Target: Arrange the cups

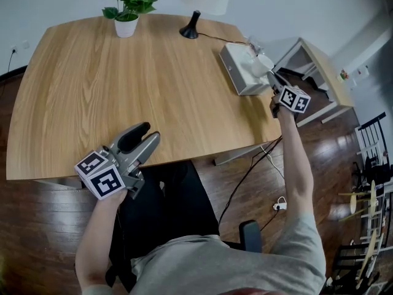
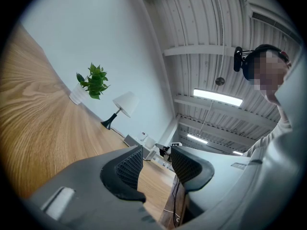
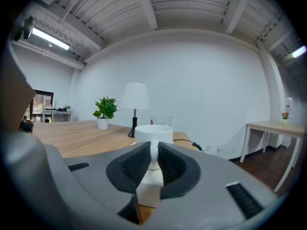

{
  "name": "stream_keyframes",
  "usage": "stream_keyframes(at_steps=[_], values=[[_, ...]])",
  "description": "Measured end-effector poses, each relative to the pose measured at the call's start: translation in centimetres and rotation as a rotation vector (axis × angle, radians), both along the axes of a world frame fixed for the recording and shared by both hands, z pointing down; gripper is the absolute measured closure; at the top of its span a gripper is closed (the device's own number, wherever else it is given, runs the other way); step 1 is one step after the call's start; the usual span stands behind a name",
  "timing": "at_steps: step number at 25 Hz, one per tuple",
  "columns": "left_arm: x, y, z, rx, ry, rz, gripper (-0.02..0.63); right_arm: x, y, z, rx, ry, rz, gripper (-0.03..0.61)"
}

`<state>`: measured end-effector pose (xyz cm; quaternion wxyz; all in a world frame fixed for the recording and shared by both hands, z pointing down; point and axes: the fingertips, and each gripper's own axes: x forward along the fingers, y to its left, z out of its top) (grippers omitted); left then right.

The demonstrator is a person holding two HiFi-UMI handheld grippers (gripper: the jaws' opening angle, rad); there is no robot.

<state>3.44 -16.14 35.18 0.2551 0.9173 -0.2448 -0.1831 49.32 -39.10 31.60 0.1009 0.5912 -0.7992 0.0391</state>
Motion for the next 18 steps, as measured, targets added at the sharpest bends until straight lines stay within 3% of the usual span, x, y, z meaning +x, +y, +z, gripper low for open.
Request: stream_keyframes(at_steps=[8, 13, 18], values=[[0.1, -0.1, -0.1, 0.003, -0.006, -0.001, 0.432, 0.4, 0.3, 0.2, 0.000, -0.061, -0.099, 0.514], [0.2, -0.1, -0.1, 0.005, -0.008, -0.001, 0.433, 0.4, 0.1, 1.0, -0.036, 0.001, -0.055, 0.490], [0.4, -0.1, -0.2, 0.005, -0.007, -0.003, 0.433, 1.7, 1.1, 0.4, -0.035, -0.044, 0.035, 0.394]])
